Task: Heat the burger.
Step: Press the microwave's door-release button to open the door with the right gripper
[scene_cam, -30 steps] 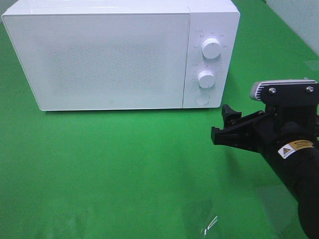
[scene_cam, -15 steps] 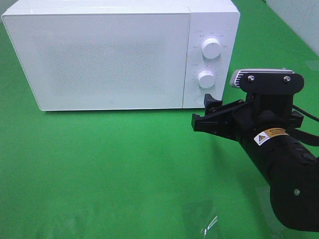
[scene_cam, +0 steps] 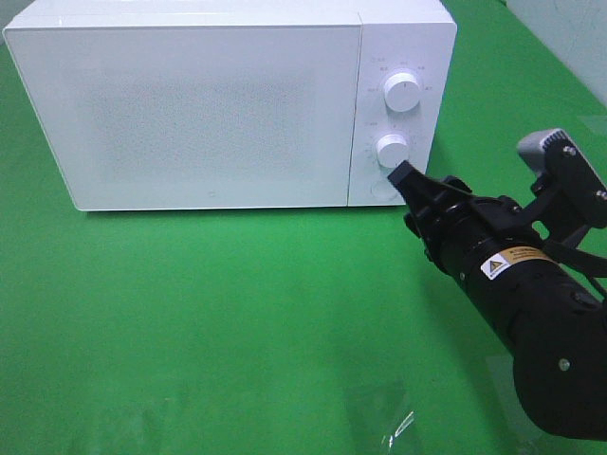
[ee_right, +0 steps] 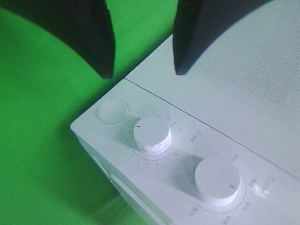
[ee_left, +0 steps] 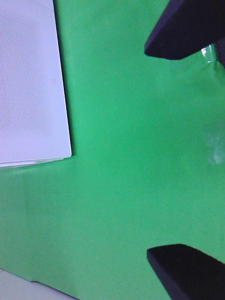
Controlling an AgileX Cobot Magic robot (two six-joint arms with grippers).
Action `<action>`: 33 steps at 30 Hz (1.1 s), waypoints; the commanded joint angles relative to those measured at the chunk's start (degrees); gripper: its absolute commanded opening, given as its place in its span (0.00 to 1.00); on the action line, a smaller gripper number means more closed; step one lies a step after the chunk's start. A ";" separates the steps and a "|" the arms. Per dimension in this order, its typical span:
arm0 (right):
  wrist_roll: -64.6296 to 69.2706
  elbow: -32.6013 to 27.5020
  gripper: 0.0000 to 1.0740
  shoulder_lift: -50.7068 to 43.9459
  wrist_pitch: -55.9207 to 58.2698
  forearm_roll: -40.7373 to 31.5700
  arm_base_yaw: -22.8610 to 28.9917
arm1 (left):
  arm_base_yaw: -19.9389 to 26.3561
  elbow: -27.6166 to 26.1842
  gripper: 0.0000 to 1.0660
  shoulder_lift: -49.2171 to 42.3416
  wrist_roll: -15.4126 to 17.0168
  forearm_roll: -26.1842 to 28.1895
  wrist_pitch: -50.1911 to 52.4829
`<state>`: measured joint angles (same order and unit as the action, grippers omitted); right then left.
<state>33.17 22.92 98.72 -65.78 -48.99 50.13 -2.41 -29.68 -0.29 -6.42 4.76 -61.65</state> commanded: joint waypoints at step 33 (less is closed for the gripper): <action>44.98 2.41 0.00 4.53 6.65 2.75 -0.17 | 0.11 0.00 0.94 -0.69 0.17 0.23 0.34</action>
<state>76.95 24.29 101.76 -59.30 -46.52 50.13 -2.41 -29.68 -0.29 -6.42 4.76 -61.65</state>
